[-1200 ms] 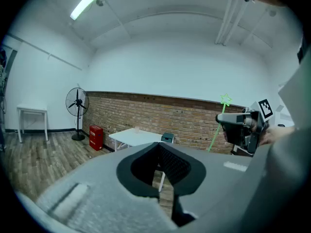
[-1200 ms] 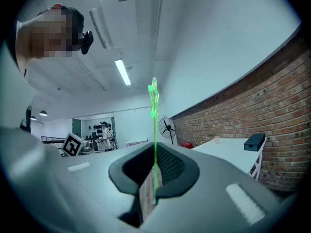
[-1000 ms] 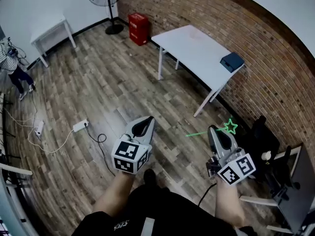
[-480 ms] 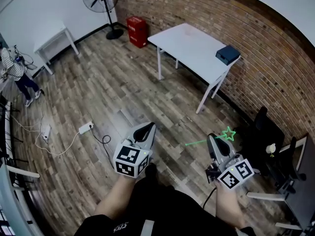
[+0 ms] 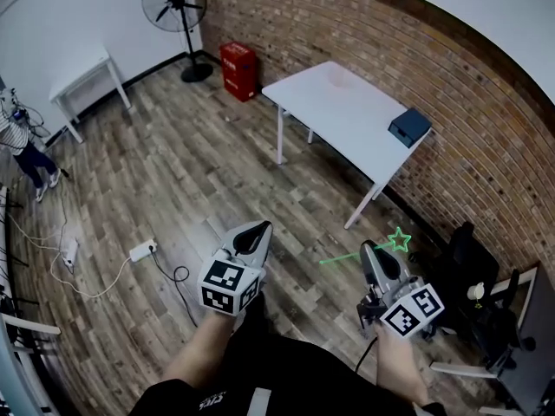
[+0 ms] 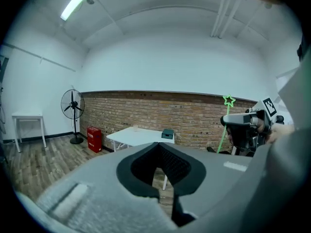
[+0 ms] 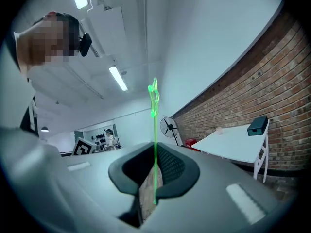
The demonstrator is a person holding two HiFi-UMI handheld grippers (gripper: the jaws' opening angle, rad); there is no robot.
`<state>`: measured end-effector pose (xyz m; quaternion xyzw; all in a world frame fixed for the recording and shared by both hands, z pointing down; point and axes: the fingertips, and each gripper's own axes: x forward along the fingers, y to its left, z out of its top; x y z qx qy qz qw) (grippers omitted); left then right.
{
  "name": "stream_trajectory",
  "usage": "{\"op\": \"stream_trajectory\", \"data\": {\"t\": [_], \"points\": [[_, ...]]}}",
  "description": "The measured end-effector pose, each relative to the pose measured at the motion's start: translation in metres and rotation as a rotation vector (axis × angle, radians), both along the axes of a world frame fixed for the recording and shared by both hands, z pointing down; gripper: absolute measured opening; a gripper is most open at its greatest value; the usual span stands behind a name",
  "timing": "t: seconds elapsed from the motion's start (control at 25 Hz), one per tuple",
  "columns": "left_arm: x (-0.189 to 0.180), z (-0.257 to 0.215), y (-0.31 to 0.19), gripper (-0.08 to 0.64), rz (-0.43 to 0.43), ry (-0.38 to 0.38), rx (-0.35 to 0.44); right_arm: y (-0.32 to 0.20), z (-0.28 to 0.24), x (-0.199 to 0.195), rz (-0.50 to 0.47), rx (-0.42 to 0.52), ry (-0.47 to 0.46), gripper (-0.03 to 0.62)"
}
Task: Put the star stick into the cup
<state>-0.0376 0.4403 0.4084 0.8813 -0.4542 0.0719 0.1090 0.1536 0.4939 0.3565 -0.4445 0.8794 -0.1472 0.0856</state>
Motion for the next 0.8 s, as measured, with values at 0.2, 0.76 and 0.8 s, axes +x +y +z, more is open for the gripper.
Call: {"op": "stream_trajectory", "data": {"t": [0.2, 0.76, 0.8], "points": [[-0.03, -0.008, -0.09, 0.008, 0.046, -0.015, 0.005, -0.088, -0.009, -0.038, 0.028, 0.005, 0.018, 0.017], [-0.104, -0.003, -0.236, 0.008, 0.067, -0.009, -0.022, -0.231, 0.01, -0.117, 0.037, -0.065, 0.008, 0.017], [-0.107, -0.002, -0.242, 0.006, 0.067, -0.012, -0.024, -0.237, 0.014, -0.119, 0.035, -0.074, 0.004, 0.017]]}}
